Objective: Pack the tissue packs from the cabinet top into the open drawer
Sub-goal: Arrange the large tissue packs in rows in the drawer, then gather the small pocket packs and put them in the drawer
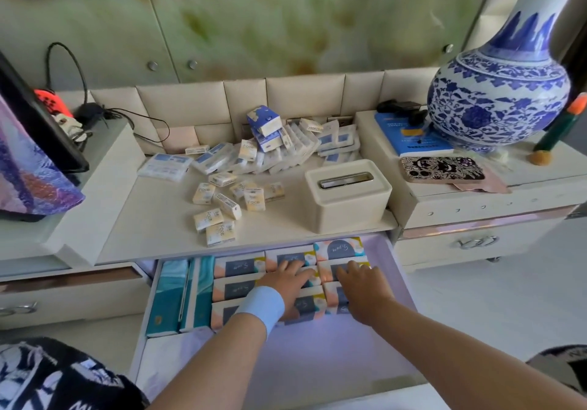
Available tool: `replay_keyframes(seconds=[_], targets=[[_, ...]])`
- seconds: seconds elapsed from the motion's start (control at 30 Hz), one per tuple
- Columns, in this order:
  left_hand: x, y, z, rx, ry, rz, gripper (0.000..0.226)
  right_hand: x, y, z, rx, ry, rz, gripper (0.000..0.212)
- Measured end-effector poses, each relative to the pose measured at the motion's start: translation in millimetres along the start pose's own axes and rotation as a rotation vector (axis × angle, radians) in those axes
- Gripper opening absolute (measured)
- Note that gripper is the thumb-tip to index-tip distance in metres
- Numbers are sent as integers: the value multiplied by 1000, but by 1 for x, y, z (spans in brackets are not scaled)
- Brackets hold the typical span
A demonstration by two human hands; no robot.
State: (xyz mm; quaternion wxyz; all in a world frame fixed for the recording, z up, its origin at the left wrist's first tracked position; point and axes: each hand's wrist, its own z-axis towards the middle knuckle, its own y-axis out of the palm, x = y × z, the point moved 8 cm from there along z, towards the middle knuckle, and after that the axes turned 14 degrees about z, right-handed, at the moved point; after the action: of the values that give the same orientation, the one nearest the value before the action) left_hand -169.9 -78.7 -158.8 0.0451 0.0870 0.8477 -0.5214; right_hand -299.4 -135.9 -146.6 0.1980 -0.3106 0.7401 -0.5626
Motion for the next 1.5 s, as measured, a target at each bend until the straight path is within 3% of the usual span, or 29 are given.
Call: replay_keyframes(seconds=[0.1, 0.2, 0.33, 0.43, 0.63, 0.87, 1.17, 1.27, 1.37, 1.43, 1.5], targets=[[-17, 3, -15, -2, -34, -100, 103, -6, -8, 5, -38, 67, -32, 66], [-42, 17, -37, -40, -87, -119, 115, -23, -18, 11, -80, 56, -64, 83], [-82, 34, -61, -122, -206, -44, 133, -74, -27, 25, -76, -174, 89, 100], [-108, 53, -72, -191, -307, -39, 132, -111, -23, 28, -60, -334, 127, 106], [-113, 60, -66, -131, -272, 93, 114, -109, 3, 34, -77, -347, 66, 98], [-79, 40, -37, -59, -193, 44, 103, -66, 2, 31, -64, -242, 35, 97], [-61, 28, -25, -120, -193, 118, 109, -44, 5, 22, -93, -227, 25, 96], [-63, 24, -26, -129, -178, 59, 114, -53, -21, 27, -84, -206, 107, 80], [-77, -3, -32, -29, -196, -90, 81, -74, -60, 39, 21, -210, 245, 56], [-102, -26, -39, 131, -263, -244, 46, -89, -84, 48, 97, -220, 341, 45], [-134, -41, -51, 268, -359, -369, 29, -104, -102, 60, 142, -217, 443, 42]])
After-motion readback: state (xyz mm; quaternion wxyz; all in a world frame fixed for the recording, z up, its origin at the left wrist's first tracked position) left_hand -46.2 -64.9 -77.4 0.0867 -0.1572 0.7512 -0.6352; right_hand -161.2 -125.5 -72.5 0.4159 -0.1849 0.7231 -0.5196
